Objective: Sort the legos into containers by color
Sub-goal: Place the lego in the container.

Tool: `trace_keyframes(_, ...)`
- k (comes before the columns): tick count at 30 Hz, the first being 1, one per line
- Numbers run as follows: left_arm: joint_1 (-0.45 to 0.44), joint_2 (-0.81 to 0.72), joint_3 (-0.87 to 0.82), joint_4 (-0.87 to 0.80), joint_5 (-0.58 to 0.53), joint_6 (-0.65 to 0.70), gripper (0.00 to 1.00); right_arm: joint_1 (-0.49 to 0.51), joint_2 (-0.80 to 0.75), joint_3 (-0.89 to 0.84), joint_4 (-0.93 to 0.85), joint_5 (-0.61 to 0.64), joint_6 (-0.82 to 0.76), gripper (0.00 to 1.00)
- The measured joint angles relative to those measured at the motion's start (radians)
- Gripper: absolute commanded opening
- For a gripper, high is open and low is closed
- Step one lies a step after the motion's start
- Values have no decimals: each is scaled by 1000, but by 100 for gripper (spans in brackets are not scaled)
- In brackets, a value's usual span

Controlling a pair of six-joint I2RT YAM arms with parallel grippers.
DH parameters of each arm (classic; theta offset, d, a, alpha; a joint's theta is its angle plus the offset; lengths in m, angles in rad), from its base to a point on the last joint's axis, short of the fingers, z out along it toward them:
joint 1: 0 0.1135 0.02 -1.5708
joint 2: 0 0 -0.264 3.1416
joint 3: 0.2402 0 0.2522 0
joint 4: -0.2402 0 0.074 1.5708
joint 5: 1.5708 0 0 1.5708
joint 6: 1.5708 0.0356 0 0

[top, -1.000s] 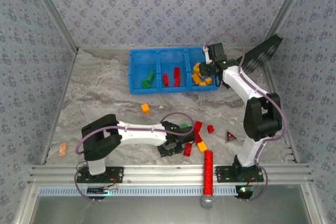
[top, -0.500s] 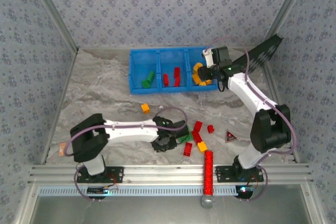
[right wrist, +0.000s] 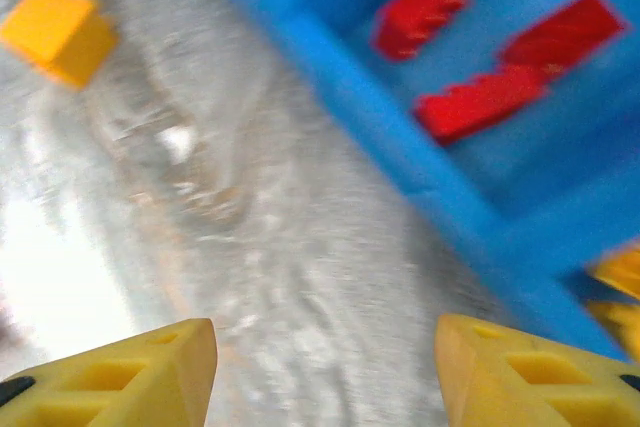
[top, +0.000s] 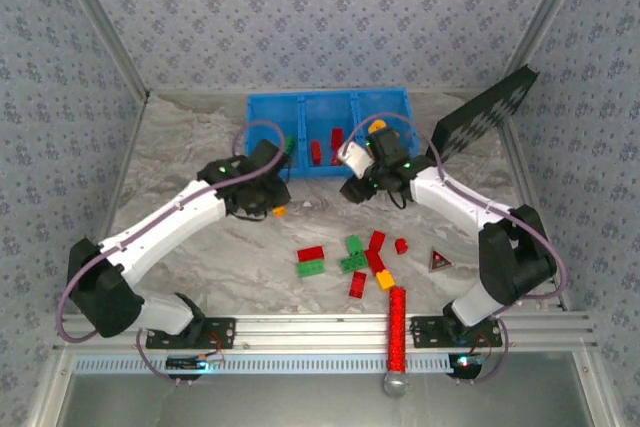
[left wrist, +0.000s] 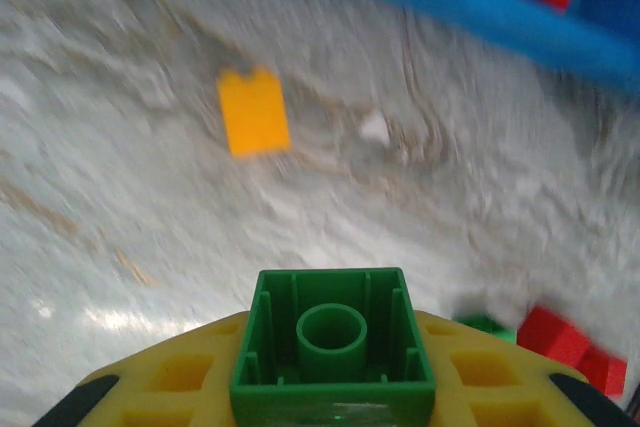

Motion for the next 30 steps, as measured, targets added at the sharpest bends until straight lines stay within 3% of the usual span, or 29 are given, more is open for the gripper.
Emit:
trace_keyframes(6,192,46,87,24,6,140,18,108,34,8,-37,-37,-9,65)
trace_keyframes(10,254,113,142,63,6,191,18,176,83,26,-69,19,48,69)
trace_keyframes(16,299,288,281,101,21,259,17,242,106,29,-114,127,257,71)
trace_keyframes(23,329,512,473,125,43,324,16,248,-29,8,-196,227,549,74)
trace_keyframes(30,343,730,646,132,97,354,16,146,-158,-30,-349,295,785,74)
